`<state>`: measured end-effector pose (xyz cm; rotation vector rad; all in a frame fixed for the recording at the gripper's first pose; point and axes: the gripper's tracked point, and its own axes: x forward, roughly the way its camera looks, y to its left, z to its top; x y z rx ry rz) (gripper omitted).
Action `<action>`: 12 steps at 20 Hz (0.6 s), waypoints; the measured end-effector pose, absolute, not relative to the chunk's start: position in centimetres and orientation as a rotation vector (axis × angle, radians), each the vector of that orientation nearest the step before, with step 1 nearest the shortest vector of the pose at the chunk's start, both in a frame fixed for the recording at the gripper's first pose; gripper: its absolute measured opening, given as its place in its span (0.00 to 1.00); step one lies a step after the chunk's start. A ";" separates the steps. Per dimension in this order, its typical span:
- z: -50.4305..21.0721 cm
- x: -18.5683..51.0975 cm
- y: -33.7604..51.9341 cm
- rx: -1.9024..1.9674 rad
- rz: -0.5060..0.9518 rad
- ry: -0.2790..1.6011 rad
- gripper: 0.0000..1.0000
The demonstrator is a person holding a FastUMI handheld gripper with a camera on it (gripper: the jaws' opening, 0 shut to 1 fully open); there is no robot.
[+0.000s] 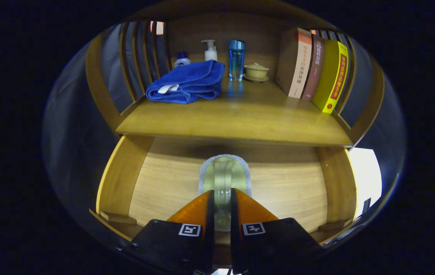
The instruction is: Pull open the drawer, take out the items inside it, and place them on the countertop above the cabinet.
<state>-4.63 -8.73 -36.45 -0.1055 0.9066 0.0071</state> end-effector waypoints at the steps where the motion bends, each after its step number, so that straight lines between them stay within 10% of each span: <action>1: -35.6 -4.4 -8.9 -0.110 0.006 0.898 0.26; 12: -30.2 0.8 -10.5 -0.106 -0.017 0.839 0.26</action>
